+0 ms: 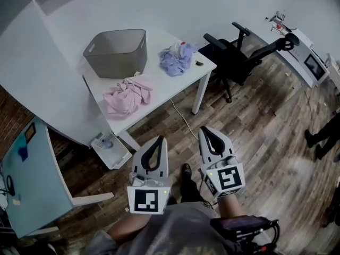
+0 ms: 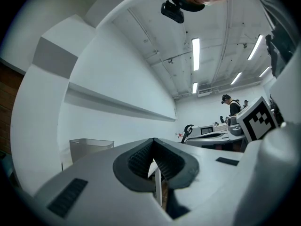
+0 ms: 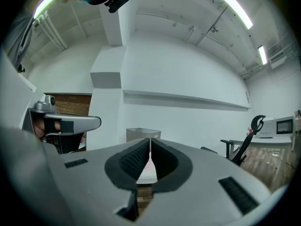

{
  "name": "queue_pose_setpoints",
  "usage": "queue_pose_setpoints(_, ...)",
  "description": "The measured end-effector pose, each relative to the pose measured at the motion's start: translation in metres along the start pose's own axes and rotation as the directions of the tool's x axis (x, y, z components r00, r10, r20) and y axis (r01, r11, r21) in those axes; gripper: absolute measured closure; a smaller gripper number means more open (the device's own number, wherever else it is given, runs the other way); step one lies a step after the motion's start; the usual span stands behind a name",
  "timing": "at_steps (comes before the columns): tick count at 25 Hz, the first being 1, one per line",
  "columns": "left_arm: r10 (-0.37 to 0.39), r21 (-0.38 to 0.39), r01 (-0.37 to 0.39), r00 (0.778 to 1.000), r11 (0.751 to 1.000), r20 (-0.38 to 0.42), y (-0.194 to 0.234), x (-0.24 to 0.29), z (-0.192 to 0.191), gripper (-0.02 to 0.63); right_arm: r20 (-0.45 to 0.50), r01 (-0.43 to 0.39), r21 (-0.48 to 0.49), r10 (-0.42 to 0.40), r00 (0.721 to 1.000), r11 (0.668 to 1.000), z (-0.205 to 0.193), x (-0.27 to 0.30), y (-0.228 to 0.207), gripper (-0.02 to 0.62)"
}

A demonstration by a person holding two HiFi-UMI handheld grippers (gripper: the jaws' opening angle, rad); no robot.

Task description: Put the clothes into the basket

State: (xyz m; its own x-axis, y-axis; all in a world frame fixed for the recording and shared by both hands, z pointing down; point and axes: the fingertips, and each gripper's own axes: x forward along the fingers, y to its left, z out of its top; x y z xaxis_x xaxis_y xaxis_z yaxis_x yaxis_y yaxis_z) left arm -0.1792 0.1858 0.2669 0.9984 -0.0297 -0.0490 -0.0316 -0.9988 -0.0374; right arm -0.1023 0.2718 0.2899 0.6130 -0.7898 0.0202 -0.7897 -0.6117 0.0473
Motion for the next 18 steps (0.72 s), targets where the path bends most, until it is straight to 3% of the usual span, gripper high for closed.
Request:
queue_pose_setpoints(11,0.062,0.055,-0.059,0.997,0.997,-0.04,0.03,0.117,-0.005,0.598,-0.012,-0.057,0.007,0.057,0.998,0.998,-0.005,0.105,-0.076,0.583)
queue_pose_setpoints(18,0.104,0.073,-0.104,0.995,0.992,0.0,0.038,0.183,0.009,0.598,0.01,-0.107,0.003,0.107,0.994,0.994,0.003,0.16,-0.121,0.583)
